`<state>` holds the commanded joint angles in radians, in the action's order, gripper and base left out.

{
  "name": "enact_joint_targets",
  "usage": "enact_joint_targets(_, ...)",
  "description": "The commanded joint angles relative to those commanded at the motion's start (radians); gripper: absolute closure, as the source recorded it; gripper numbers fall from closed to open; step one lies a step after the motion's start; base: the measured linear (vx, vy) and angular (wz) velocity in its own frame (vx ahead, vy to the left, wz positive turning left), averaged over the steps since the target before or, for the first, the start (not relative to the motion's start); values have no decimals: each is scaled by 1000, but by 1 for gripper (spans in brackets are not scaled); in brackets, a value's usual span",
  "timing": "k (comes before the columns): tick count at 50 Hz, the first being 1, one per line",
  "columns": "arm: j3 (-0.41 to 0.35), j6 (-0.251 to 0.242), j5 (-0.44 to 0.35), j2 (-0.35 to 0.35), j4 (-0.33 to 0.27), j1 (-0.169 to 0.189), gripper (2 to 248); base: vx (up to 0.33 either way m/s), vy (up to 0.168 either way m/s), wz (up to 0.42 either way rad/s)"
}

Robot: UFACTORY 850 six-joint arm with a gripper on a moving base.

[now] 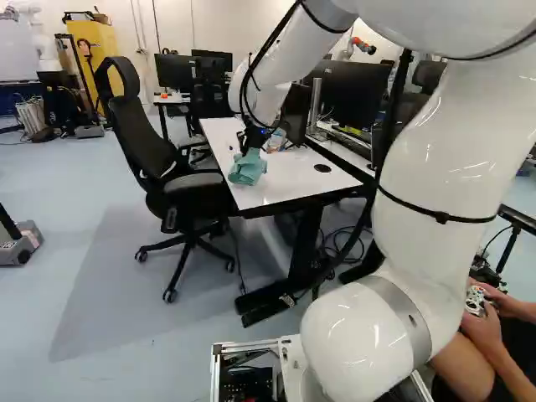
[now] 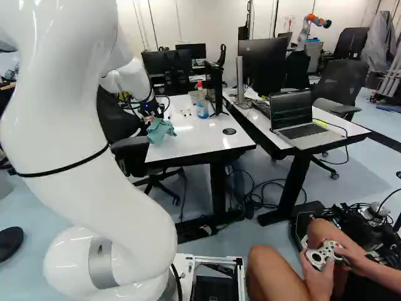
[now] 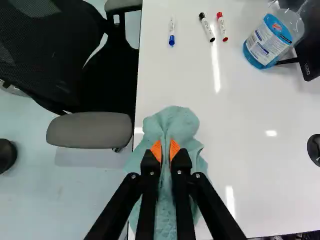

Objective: Clean the table with the green towel

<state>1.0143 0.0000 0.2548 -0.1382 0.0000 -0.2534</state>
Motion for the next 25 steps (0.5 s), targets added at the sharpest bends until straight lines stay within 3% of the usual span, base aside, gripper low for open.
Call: enact_joint_targets(25, -7, 0, 0, 7, 0, 16, 211, 0, 0, 0)
